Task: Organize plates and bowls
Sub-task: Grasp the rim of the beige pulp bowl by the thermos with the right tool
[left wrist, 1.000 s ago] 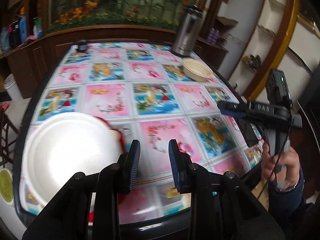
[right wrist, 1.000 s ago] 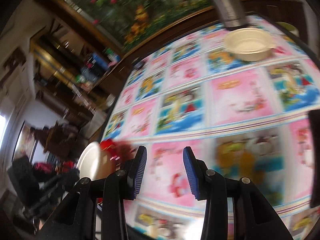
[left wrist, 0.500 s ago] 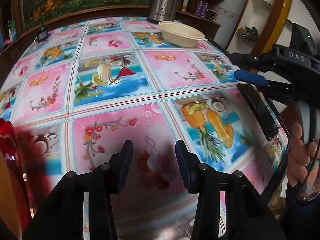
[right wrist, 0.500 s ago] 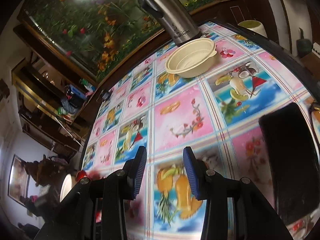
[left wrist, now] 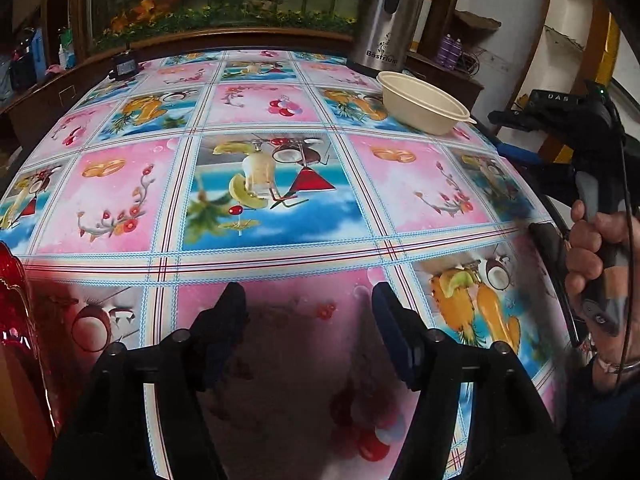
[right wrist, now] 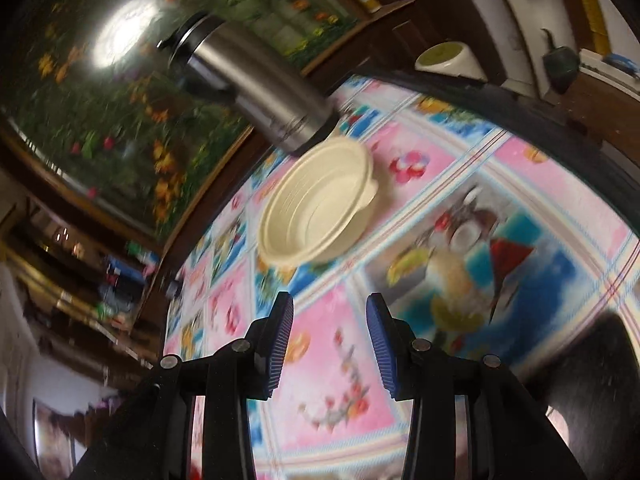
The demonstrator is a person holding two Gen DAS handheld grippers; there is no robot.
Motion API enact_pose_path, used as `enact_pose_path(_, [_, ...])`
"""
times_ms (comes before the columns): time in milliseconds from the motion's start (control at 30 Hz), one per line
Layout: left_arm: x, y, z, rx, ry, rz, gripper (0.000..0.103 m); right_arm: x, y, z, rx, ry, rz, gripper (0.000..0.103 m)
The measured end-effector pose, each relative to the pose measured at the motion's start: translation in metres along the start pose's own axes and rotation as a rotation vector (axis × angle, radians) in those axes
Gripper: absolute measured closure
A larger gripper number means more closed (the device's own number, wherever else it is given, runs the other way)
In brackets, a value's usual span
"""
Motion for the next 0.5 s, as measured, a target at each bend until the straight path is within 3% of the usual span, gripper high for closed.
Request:
enact_pose_path(67, [-0.001, -0.001, -0.002, 0.0, -0.012, -0.01, 0.034, -0.006, -0.004, -0.003, -0.023, 0.027, 0.01, 0.06])
enact_pose_path(300, [0.0, -0.004, -0.003, -0.005, -0.008, 0.002, 0.034, -0.018, -0.008, -0.013, 0.005, -0.003, -0.018, 0.056])
enact_pose_path(500, [0.002, -0.004, -0.002, -0.009, 0.001, 0.015, 0.031, -0.012, -0.016, -0.014, 0.003, -0.014, -0.031, 0.041])
Point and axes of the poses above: each gripper's, at about its wrist camera, not at the fingertips, and z roughly against the way its jaws point, x to its left, y to its underside, the point moved 9 cm from there along -z, roughly the way its jaws point, and after that the axes turned 9 degrees about x, right-handed, at the moved point
